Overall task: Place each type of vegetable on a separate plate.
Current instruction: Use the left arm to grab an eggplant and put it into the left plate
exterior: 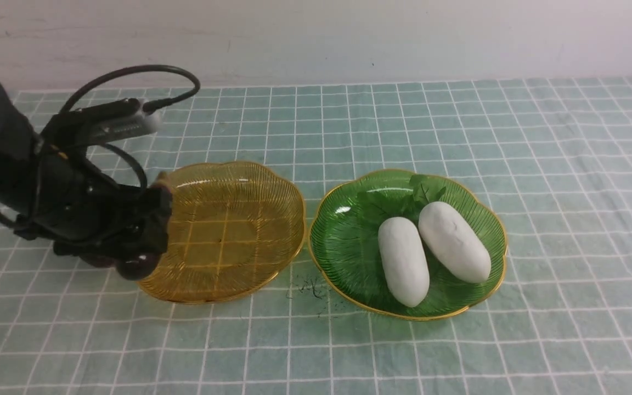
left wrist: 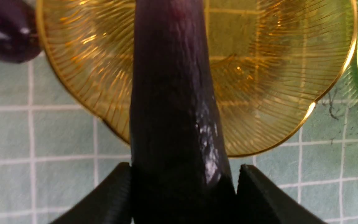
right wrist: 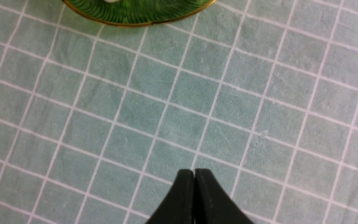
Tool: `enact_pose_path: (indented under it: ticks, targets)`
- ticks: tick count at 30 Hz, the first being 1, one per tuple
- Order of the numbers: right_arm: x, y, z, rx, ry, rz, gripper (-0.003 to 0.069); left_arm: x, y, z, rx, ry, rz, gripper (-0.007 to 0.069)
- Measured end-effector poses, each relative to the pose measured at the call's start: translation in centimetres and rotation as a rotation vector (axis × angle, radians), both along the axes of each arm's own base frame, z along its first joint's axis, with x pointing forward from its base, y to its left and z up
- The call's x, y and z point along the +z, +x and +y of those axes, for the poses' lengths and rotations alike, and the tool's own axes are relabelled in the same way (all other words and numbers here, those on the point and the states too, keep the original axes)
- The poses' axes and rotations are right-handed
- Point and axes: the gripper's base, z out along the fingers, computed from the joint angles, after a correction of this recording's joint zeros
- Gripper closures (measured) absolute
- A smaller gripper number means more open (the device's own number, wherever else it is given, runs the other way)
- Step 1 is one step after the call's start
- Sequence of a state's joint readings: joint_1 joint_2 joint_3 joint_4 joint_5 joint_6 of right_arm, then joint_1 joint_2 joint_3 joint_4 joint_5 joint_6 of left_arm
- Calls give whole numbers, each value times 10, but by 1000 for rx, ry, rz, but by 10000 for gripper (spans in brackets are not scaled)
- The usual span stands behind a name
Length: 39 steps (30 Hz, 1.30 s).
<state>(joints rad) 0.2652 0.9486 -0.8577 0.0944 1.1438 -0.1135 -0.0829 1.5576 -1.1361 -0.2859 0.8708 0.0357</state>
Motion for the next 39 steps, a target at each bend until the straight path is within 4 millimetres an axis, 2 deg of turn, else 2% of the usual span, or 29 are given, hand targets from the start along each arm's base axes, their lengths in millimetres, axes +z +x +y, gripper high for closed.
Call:
enact_pose_path:
  ticks: [5,10,15,19,21,22,23,26,27,28,29,30,31,32,34,39]
  targets:
    - [1,1,1,-1,8,-14,674,-15,30,-12,-55,-88,8,244]
    - [1,2,1,-3,11,-22,674,-34,52,-21,-39,-195,-5,239]
    - [1,2,1,-3,11,-22,674,-57,66,-27,5,-275,7,141]
    - [1,2,1,-2,10,-20,674,-59,69,-25,9,-281,9,75]
    - [1,1,0,-2,7,-11,674,-54,73,-17,12,-274,-16,64]
    - [0,0,0,-1,5,-4,674,-47,77,-5,20,-260,-42,62]
    - [0,0,0,-1,4,-2,674,-46,77,-5,17,-257,-44,62]
    - [0,0,0,0,3,5,674,-33,83,35,73,-204,-82,62]
    - [0,0,0,0,2,5,674,-31,83,38,82,-199,-84,62]
    - [0,-1,0,0,2,8,674,-30,84,60,153,-181,-83,62]
    - [0,-1,0,0,2,8,674,-30,83,63,172,-183,-78,62]
    - [0,-1,0,0,2,8,674,-31,80,90,286,-177,-53,62]
    - [0,-1,0,0,2,8,674,-31,80,90,286,-177,-53,62]
    - [0,-1,0,0,2,8,674,-35,77,108,373,-177,-23,62]
    - [0,-1,0,0,2,8,674,-43,74,127,485,-180,29,62]
    - [0,0,0,0,4,-3,674,-59,75,136,558,-192,90,62]
